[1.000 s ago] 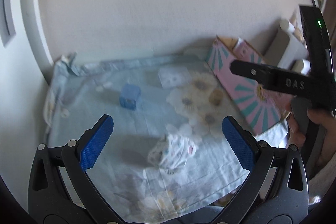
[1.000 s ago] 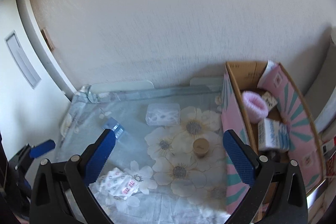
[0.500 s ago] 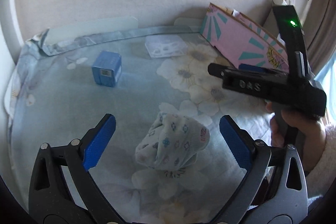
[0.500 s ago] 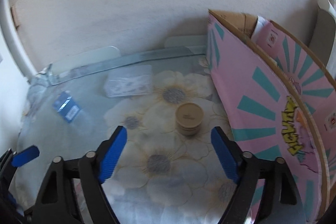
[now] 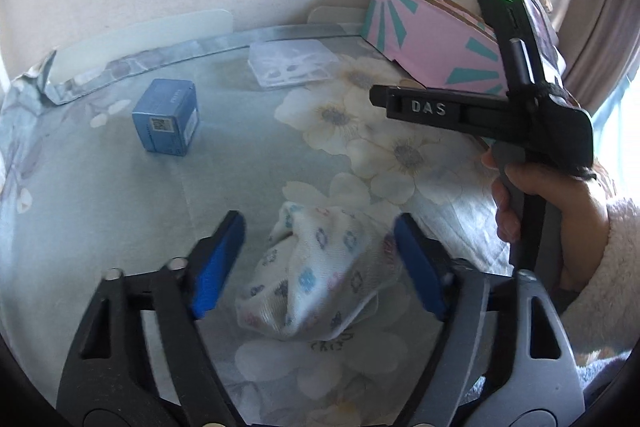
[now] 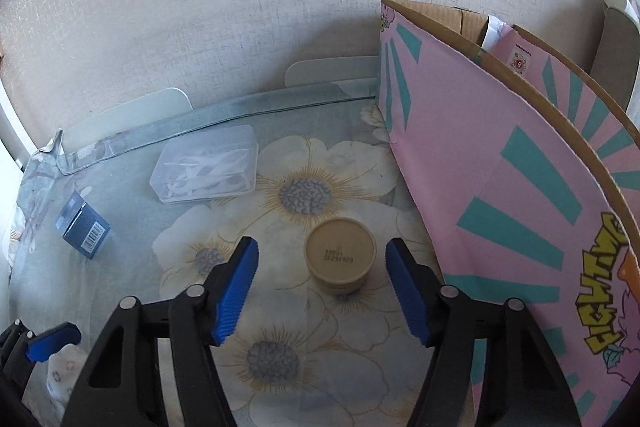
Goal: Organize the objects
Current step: 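Grasp the white patterned cloth packet with the left tool while the right tool grasps the beige round container, then carry the cloth packet and beige container over the cardboard box with both tools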
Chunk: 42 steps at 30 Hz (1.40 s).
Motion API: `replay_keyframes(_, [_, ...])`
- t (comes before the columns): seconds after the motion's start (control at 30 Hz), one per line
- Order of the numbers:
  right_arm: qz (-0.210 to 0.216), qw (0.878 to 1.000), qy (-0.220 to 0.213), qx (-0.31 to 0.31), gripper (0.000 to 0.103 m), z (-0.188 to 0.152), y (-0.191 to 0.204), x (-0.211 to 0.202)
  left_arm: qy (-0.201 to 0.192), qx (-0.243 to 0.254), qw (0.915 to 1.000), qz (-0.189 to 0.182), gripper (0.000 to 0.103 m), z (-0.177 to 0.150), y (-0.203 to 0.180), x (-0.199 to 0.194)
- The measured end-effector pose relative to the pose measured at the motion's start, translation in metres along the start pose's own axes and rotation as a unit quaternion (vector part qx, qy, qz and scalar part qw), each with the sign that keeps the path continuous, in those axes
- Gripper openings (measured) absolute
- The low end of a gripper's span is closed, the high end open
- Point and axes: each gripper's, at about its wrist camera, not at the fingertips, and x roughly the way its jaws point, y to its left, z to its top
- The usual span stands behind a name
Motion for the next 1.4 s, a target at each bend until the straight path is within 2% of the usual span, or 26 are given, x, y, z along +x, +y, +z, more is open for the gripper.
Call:
replay_keyframes(0.13, [0.001,1.0,0.006,0.005,0.052,0.001,-0.002,0.005,0.004,0.015,0.9999,-0.005,0.061,0.001,-0.005,0.001])
replay_keyframes(0.2, [0.0,1.0,0.009,0.006,0.045,0.001,-0.003,0.007,0.003,0.021,0.9998,-0.004,0.058,0.002,-0.006,0.001])
replay_keyframes(0.3, [0.0,1.0,0.015,0.009,0.037,0.002,-0.005,0.008,0.004,0.022,0.9997,-0.006,0.057,0.002,-0.006,0.0])
replay_keyframes(0.47, [0.003,1.0,0.016,0.015,0.032,0.003,-0.007,0.008,0.007,0.021,0.9997,-0.01,0.055,0.003,-0.006,-0.001])
replay_keyframes(0.67, [0.008,1.0,0.013,0.014,0.031,0.003,-0.008,0.003,0.005,0.016,0.9998,-0.012,0.052,0.005,-0.008,-0.006])
replay_keyframes(1.0, [0.028,1.0,0.002,0.001,0.031,0.015,-0.008,-0.025,-0.012,-0.023,0.9994,-0.021,0.051,0.024,-0.007,-0.025])
replay_keyframes(1.4, [0.066,0.997,-0.007,-0.03,0.031,0.048,-0.009,-0.089,-0.052,-0.055,0.997,-0.013,0.05,0.082,-0.013,-0.071])
